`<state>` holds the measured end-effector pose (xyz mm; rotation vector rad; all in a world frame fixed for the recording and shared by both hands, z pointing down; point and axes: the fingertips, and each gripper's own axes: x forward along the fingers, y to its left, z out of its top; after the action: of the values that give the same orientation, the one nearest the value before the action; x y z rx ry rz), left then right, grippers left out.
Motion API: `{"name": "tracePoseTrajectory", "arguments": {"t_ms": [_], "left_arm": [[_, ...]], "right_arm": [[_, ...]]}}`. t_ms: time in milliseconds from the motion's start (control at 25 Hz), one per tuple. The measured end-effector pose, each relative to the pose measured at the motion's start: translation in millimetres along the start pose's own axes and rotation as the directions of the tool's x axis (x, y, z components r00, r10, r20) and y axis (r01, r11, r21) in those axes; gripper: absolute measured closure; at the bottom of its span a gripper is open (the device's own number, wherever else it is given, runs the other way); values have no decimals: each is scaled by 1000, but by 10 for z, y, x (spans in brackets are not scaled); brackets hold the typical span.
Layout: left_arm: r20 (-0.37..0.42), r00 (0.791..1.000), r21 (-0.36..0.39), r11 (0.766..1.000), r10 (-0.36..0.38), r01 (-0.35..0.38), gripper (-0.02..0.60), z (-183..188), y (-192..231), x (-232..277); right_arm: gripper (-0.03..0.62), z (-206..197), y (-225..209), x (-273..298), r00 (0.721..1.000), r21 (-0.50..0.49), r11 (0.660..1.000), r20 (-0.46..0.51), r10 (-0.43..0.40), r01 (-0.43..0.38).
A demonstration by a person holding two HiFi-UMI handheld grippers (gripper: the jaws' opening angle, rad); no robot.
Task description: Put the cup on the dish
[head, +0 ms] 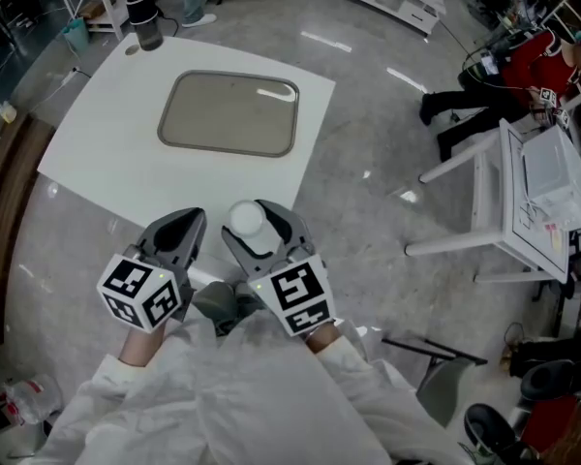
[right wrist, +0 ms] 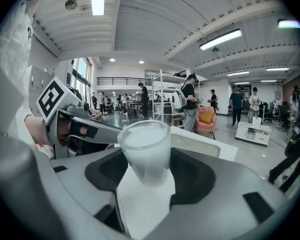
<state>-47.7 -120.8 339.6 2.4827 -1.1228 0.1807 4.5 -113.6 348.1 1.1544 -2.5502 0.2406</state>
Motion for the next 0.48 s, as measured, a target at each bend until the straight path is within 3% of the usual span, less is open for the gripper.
{"name": "tracePoseTrajectory", "arguments": {"t_ms": [480], "left_arm": [[-14, 1000, -22, 1000, -20, 20, 572, 33, 98, 272]], "right_arm": [[332, -17, -258, 165, 1000, 15, 1000, -22, -2, 3]]}}
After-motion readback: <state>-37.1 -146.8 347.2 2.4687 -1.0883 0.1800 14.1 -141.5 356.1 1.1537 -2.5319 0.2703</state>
